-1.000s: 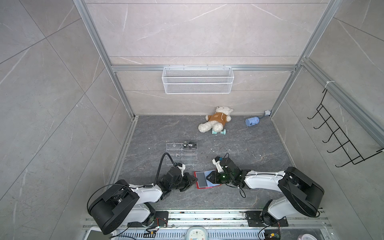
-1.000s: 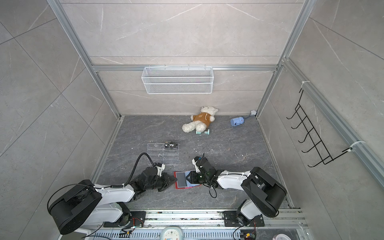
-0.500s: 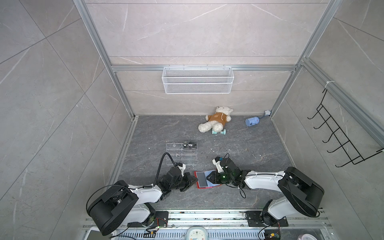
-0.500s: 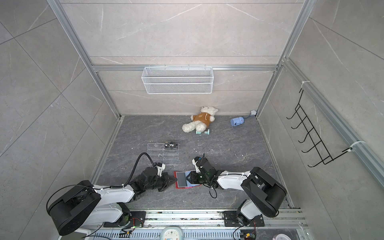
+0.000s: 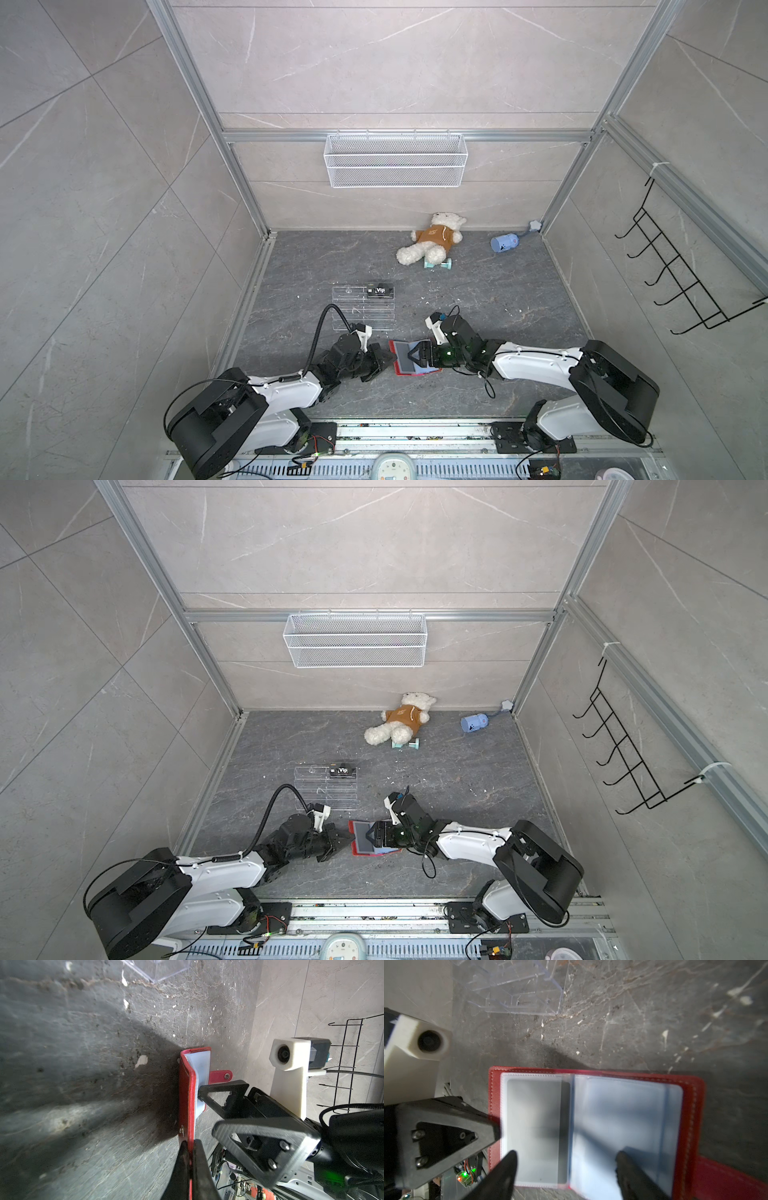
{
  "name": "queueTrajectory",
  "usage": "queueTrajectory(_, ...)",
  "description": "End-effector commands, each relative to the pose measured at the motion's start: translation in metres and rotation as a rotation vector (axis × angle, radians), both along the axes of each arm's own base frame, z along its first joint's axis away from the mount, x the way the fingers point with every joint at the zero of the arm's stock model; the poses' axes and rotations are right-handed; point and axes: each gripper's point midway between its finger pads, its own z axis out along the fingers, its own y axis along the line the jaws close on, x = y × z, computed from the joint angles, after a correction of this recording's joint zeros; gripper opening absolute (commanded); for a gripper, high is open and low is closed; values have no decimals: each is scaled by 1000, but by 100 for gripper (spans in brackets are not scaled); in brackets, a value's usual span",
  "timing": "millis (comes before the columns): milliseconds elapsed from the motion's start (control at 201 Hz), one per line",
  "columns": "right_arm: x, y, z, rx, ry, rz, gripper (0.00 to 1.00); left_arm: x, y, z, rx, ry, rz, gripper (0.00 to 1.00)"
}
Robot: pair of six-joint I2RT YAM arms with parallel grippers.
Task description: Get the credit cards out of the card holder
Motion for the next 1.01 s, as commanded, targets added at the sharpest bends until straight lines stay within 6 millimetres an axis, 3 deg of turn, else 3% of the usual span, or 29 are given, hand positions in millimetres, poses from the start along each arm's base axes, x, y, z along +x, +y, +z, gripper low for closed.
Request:
queueTrajectory(0,-3,-9,0,-107,14,-17,100,3,-1,9,-13,-61,-9,0)
queueTrajectory(1005,-19,15,-5,-237,30,15,100,1,-1,10,-12,-75,-10,0)
